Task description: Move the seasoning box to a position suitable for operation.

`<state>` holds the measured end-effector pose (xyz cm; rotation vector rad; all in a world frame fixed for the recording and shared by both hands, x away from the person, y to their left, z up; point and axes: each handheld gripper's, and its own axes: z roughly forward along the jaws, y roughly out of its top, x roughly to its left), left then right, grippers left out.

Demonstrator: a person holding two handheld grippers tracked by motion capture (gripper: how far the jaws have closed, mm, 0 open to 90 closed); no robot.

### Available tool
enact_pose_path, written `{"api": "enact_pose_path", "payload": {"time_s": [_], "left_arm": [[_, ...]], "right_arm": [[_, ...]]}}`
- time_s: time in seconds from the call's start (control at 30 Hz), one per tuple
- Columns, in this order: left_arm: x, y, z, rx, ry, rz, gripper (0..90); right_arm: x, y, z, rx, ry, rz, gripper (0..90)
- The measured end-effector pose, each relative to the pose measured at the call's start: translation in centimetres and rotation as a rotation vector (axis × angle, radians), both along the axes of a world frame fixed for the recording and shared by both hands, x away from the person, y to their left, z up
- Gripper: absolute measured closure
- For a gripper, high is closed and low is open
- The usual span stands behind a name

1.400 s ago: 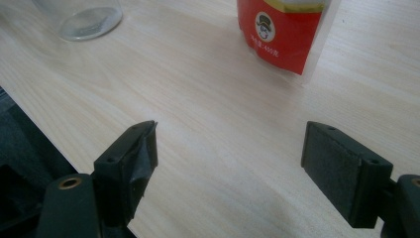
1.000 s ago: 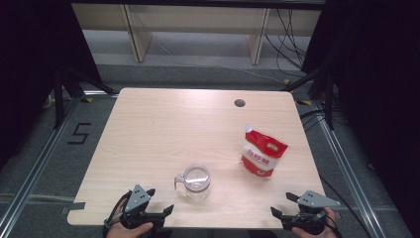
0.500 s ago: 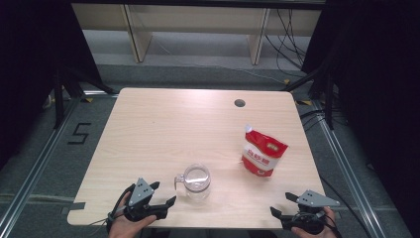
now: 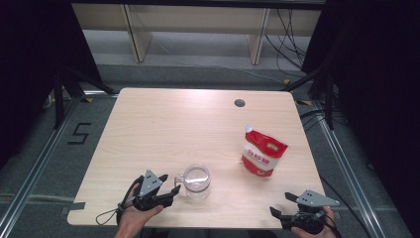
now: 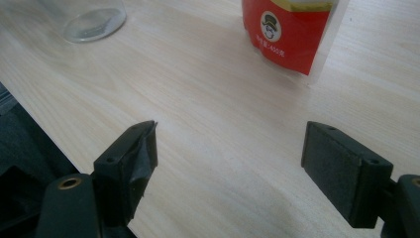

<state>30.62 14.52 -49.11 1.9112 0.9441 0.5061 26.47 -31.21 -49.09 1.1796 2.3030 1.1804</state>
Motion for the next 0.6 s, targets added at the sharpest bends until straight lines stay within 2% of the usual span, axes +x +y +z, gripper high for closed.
{"api": "enact_pose_path", "payload": {"time_s": [0.03, 0.1, 0.13, 0.17, 0.2, 0.33, 0.37, 0.57, 0.6], "left_arm": [[0.1, 0.0, -0.1, -0.007, 0.001, 0.000, 47.7], [0.3, 0.0, -0.1, -0.005, -0.001, -0.006, 49.5], [0.4, 0.0, -0.1, 0.004, -0.010, -0.009, 51.1], [0.5, 0.0, -0.1, 0.008, -0.010, -0.014, 52.7], [0.5, -0.1, -0.1, -0.007, -0.003, -0.014, 55.5], [0.7, -0.5, -0.1, -0.013, -0.011, -0.034, 61.7], [0.8, -0.7, 0.0, 0.001, -0.021, -0.047, 63.2], [0.9, -1.1, 0.1, 0.012, -0.027, -0.074, 71.5], [0.9, -1.1, 0.1, 0.028, -0.034, -0.070, 71.5]], "right_arm": [[-0.2, 0.2, 0.0, 0.017, 0.012, -0.013, 22.7], [-0.2, 0.2, 0.0, 0.016, 0.011, -0.011, 22.8], [0.0, 0.1, -0.1, 0.006, -0.011, -0.003, 22.8], [-0.2, 0.2, 0.0, 0.006, 0.017, -0.008, 22.8], [0.0, 0.0, 0.0, -0.015, -0.012, 0.006, 22.8], [0.0, 0.1, 0.0, -0.017, -0.011, 0.007, 22.9], [0.0, 0.0, 0.0, -0.016, -0.011, 0.007, 22.9], [0.0, 0.1, 0.0, -0.014, -0.012, 0.009, 22.9], [0.0, 0.1, 0.0, -0.014, -0.012, 0.009, 22.9]]}}
